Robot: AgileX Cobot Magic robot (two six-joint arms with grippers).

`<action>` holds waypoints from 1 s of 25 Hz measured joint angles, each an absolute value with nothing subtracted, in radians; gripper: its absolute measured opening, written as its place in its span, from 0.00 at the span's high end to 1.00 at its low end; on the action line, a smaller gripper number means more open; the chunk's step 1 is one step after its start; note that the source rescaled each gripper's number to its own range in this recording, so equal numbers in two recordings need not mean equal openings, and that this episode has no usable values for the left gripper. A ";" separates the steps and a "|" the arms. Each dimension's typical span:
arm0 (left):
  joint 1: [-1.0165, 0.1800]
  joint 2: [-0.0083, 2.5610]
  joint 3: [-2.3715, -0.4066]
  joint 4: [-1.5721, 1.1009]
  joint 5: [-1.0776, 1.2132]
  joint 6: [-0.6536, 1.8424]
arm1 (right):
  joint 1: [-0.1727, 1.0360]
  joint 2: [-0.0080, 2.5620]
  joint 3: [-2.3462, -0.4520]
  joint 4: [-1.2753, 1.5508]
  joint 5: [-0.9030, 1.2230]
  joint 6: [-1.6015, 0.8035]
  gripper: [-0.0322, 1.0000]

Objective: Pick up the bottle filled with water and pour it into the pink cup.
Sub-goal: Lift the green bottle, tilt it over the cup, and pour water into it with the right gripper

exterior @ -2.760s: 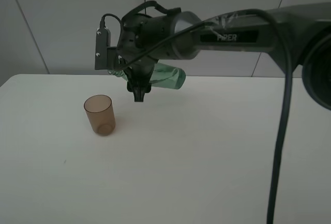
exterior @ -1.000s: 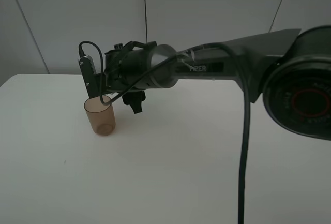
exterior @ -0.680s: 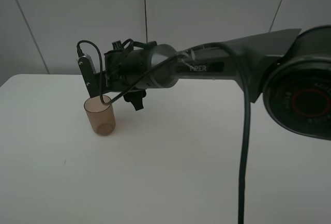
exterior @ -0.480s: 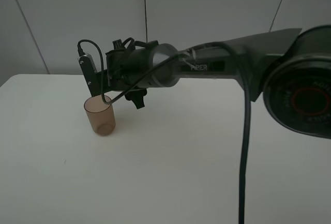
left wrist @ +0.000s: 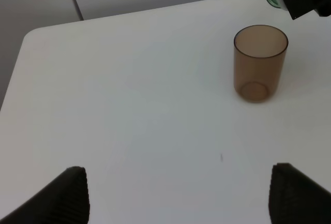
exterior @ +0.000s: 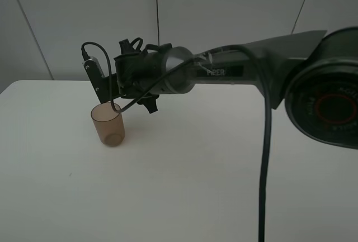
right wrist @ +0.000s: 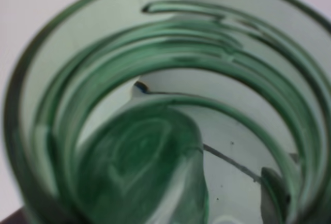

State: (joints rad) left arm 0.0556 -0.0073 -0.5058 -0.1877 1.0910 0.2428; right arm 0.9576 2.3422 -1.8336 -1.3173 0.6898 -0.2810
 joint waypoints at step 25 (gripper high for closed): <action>0.056 -0.007 -0.506 -0.188 1.091 0.243 | 0.958 2.343 -1.834 -1.448 0.662 -0.281 0.97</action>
State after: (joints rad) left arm 0.0556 -0.0073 -0.5058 -0.1877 1.0910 0.2428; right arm 0.9576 2.3431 -1.8336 -1.4481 0.6624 -0.2810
